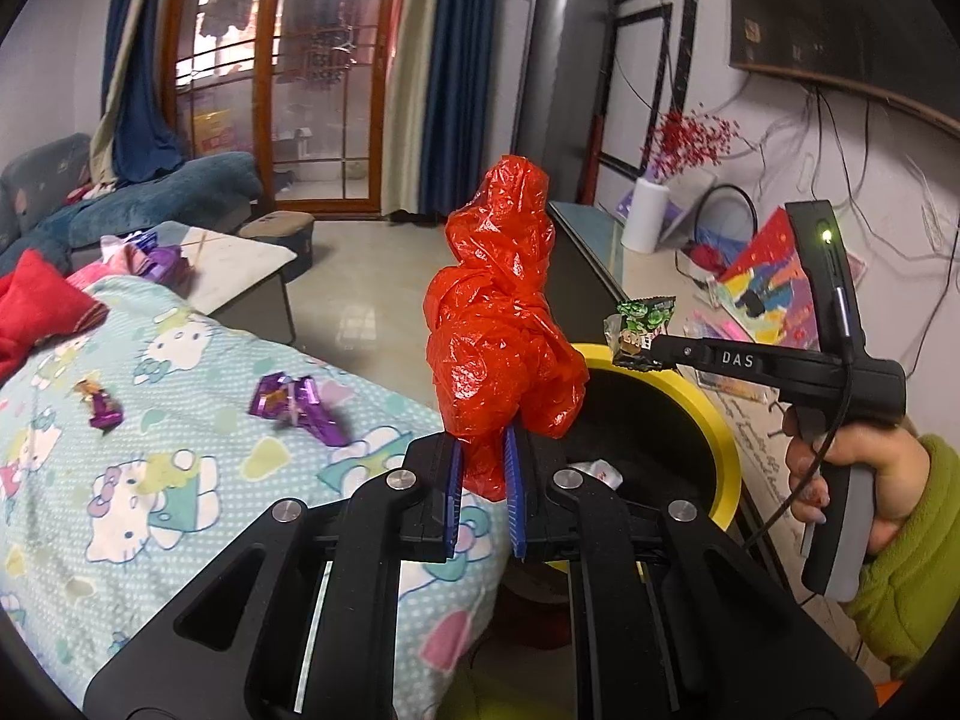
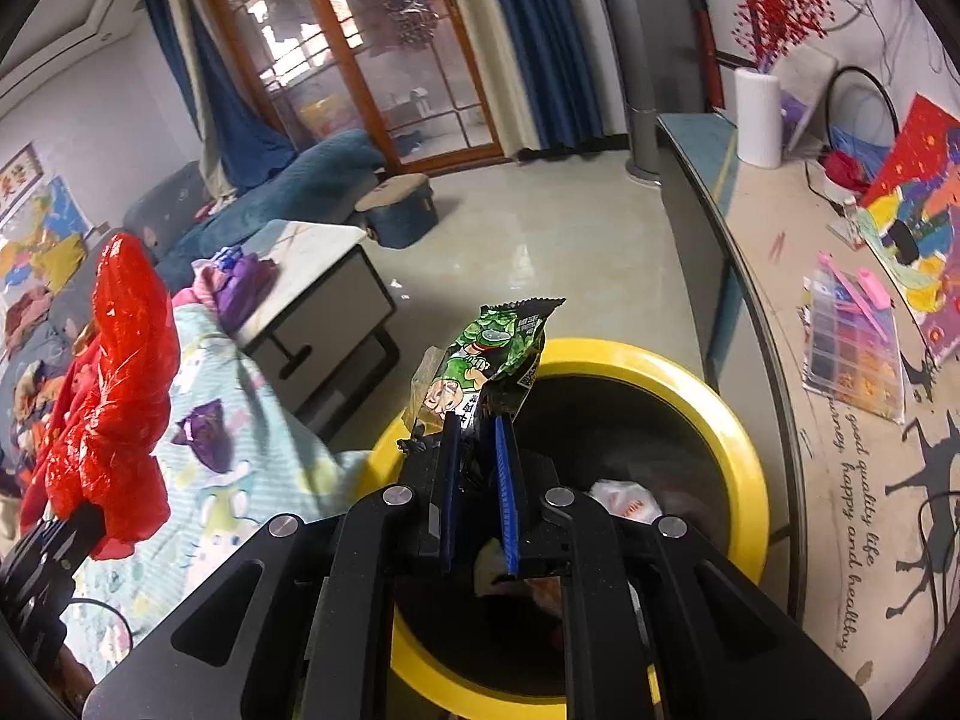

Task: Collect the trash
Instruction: 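Carry the red mesh bag in the left tool while the right tool carries the green packet over the bin, then open the left tool dropping the red bag while the right tool drops the green packet into the bin, then move both open tools back over the gold and purple wrappers on the bed, then grasp the gold wrapper with the left tool while the right tool grasps the purple wrapper, then carry the gold wrapper in the left tool while the right tool carries the purple wrapper over the bin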

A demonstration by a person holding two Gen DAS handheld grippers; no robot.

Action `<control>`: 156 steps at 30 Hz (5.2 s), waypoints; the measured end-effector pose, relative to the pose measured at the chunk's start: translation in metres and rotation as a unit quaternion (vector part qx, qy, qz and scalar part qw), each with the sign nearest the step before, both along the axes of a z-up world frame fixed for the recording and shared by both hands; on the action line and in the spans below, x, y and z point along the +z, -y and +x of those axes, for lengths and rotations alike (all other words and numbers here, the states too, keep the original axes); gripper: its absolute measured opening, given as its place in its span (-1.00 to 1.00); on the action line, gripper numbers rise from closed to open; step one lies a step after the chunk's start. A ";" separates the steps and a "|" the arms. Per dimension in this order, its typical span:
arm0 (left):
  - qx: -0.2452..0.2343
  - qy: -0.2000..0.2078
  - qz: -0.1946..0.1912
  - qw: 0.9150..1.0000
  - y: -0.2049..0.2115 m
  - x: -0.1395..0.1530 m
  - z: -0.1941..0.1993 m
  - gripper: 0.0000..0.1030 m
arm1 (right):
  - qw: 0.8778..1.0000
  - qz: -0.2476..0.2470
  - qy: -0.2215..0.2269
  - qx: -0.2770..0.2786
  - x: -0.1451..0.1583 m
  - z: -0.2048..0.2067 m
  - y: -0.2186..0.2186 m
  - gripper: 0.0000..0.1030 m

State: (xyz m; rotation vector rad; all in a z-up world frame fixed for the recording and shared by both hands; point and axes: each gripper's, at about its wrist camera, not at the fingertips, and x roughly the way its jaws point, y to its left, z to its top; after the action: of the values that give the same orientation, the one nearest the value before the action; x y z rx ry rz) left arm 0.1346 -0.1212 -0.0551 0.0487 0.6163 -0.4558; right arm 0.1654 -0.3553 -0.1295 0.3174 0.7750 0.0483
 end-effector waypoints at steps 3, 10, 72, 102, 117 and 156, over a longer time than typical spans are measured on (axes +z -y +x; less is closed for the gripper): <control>-0.009 -0.005 0.012 1.000 0.011 -0.005 0.001 -0.86 | 1.000 0.000 -0.008 -0.002 -0.006 -0.001 0.007 -0.78; -0.030 -0.018 0.032 0.999 0.032 -0.018 0.004 -0.86 | 0.999 -0.004 -0.035 0.008 -0.023 -0.001 0.017 -0.78; 0.177 0.051 -0.002 0.983 -0.069 0.009 0.034 0.79 | 0.990 -0.009 0.079 0.118 0.031 -0.018 -0.088 0.29; 0.351 -0.068 -0.147 0.922 -0.234 -0.044 0.087 0.42 | 0.967 -0.059 -0.015 0.246 -0.028 0.068 -0.234 -0.43; 0.364 -0.125 -0.201 0.901 -0.252 -0.071 0.131 -0.63 | 0.960 -0.044 -0.022 0.274 -0.031 0.034 -0.227 -0.78; 0.133 -0.012 -0.112 0.985 -0.104 0.019 0.047 -0.79 | 0.985 -0.029 0.058 0.163 0.028 -0.014 -0.126 -0.78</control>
State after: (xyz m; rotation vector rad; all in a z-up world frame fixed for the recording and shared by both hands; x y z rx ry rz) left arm 0.1813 -0.0168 -0.0359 -0.2507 0.5814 -0.2644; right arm 0.1512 -0.2291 -0.1012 0.1282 0.7050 0.3487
